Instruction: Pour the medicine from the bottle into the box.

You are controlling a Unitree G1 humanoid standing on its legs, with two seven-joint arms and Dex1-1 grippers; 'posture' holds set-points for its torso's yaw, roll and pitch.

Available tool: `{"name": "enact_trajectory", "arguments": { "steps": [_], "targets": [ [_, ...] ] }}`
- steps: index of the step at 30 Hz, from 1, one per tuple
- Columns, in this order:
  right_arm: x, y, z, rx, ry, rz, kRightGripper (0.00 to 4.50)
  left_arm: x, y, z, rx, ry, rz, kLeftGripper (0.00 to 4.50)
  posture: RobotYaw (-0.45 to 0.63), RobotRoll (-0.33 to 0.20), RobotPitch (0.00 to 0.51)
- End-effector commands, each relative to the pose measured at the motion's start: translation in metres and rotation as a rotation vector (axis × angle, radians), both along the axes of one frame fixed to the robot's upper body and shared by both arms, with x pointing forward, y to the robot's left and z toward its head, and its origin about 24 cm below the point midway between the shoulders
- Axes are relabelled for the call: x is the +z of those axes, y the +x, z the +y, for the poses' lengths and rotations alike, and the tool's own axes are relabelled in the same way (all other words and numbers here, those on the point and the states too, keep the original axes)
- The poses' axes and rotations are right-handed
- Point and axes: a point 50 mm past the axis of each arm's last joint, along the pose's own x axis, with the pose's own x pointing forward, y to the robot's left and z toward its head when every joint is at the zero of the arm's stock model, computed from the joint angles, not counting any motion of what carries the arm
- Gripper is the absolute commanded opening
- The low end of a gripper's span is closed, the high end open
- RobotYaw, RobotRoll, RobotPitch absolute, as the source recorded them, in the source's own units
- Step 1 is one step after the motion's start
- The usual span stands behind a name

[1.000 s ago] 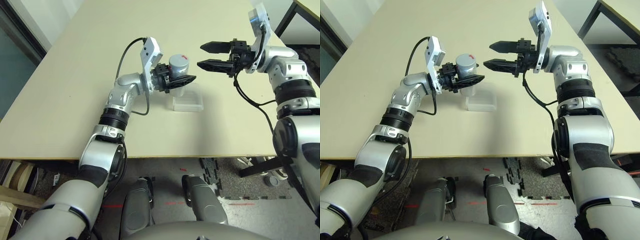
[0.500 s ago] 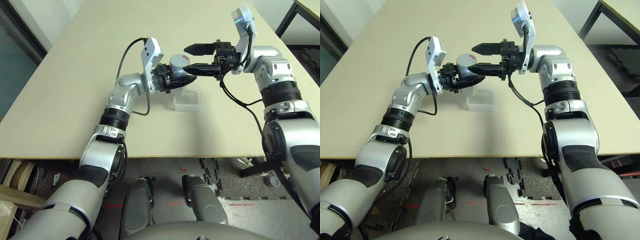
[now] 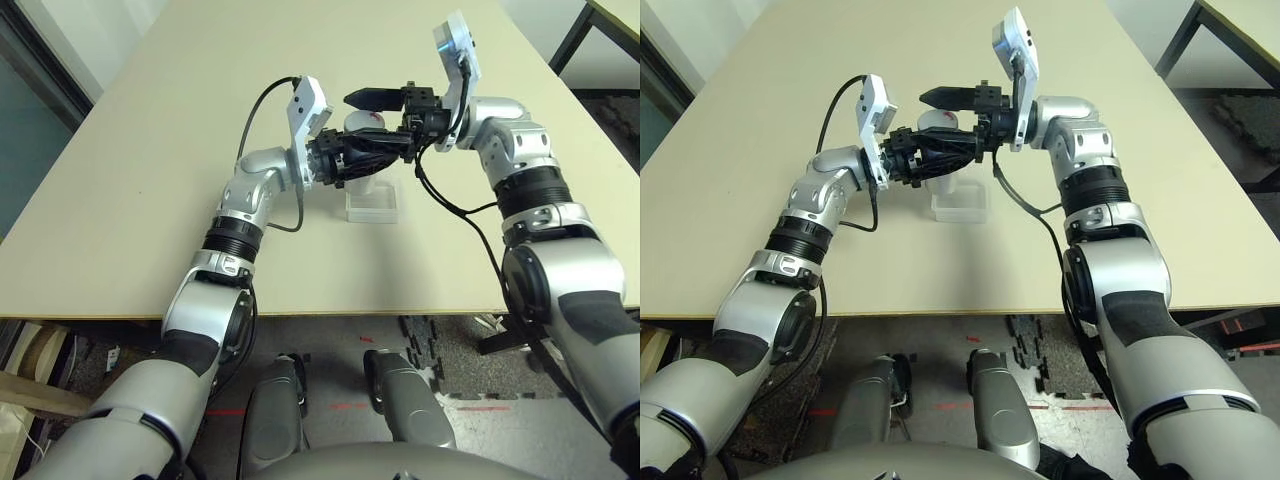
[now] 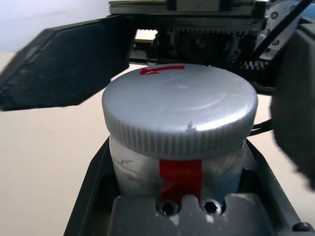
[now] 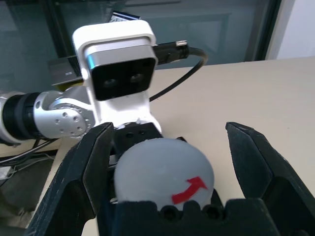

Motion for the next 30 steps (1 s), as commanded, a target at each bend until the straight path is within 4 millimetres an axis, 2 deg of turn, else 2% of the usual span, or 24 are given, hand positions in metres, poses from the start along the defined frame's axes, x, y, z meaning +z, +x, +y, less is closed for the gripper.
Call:
{"name": "enact_trajectory", "arguments": {
  "steps": [1,9,30],
  "targets": [
    [0.001,0.003,0.001,-0.031,-0.004,-0.014,4.5,-0.002,-0.004,-0.003,-0.026,0.01,-0.004,2.63,-0.27,0.0,0.151],
    [-0.001,0.007,-0.01,-0.084,-0.017,-0.008,4.5,-0.002,-0.005,-0.002,-0.028,0.009,-0.001,2.63,-0.27,0.0,0.15],
    [-0.001,0.004,-0.068,-0.195,-0.051,0.018,4.5,-0.001,-0.004,-0.003,-0.023,0.002,0.005,2.63,-0.28,0.0,0.145]
  ]
}}
